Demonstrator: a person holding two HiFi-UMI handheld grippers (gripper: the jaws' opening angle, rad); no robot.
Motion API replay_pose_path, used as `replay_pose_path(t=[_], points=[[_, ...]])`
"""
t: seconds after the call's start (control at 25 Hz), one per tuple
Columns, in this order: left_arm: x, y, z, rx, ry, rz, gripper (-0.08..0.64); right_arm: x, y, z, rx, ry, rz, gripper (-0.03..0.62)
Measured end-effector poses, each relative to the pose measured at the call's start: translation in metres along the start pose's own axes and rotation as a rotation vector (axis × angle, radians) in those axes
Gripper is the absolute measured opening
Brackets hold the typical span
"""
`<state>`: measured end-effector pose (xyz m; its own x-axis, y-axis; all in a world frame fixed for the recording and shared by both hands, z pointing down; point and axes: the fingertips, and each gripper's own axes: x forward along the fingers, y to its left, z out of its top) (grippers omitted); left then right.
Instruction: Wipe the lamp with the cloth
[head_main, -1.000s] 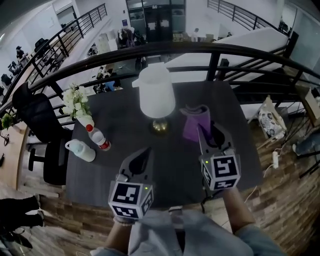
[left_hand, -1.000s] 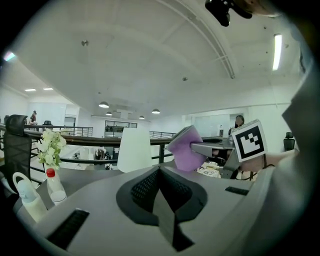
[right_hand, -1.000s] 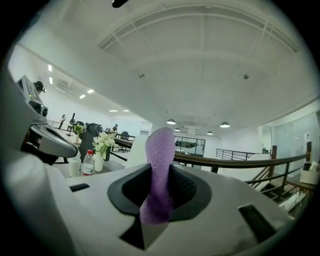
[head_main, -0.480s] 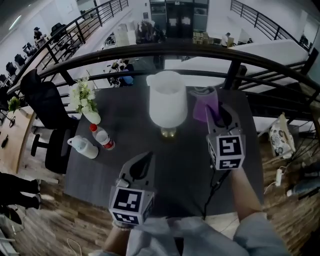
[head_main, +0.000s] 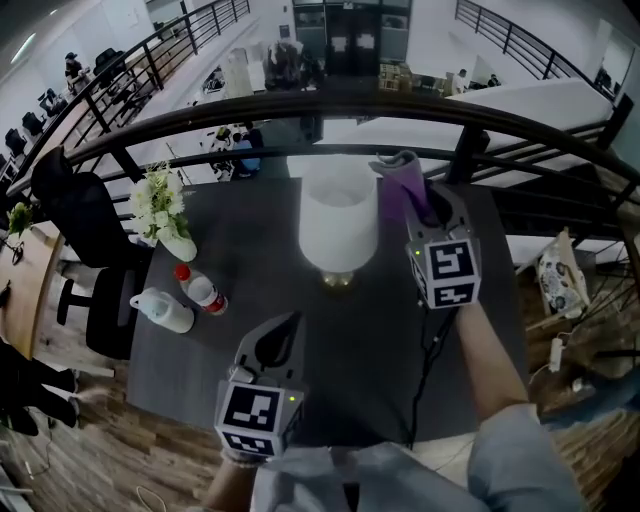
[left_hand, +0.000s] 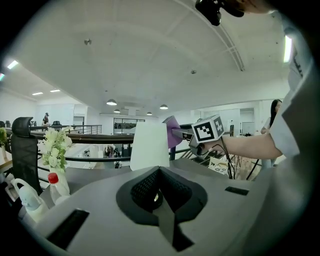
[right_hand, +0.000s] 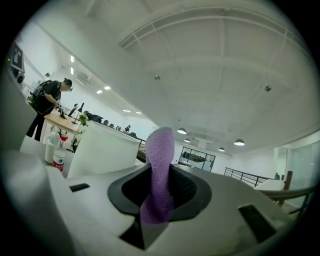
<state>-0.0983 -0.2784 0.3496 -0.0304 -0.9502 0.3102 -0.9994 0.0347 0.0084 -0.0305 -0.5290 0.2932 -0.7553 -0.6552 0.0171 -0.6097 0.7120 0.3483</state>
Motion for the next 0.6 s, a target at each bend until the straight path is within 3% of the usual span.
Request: replay_pose_path(t=[0.6], points=[[0.006, 0.017, -0.011, -0.013, 0.023, -0.078, 0.009, -0.031, 0.042, -0.024, 0.059, 0.079, -0.005, 0.095]])
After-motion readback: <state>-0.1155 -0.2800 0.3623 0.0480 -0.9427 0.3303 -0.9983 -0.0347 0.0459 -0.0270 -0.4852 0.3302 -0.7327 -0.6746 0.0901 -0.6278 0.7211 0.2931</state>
